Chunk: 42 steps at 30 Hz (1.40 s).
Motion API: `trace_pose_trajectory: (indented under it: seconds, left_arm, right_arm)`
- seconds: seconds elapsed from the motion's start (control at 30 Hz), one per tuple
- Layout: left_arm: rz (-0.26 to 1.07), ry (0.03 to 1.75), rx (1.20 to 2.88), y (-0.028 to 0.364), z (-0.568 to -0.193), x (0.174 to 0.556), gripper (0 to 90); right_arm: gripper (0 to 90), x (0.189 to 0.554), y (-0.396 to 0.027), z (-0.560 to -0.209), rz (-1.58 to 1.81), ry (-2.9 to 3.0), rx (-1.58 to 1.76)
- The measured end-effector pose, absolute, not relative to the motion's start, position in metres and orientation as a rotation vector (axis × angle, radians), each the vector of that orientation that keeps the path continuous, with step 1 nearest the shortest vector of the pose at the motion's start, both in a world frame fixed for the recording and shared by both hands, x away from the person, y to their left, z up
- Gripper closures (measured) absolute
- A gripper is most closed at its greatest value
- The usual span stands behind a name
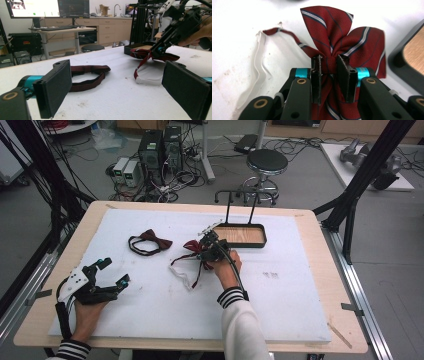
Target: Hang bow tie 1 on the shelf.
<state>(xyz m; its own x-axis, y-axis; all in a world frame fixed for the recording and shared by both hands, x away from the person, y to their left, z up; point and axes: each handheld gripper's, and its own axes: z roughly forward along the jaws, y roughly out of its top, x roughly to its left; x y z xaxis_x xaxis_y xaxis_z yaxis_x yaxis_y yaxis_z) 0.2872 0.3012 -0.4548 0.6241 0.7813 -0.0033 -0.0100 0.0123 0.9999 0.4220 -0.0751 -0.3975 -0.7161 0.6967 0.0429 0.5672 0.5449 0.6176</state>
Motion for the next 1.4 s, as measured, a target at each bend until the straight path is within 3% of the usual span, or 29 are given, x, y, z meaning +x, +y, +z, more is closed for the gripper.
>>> trace_pose_trajectory:
  seconds: [1.4]
  left_arm:
    - [0.706,0.695,1.443,0.301,-0.455,0.287,9.6]
  right_arm:
    - [74.2,0.402,-0.114,-0.350,1.290,2.130,1.016]
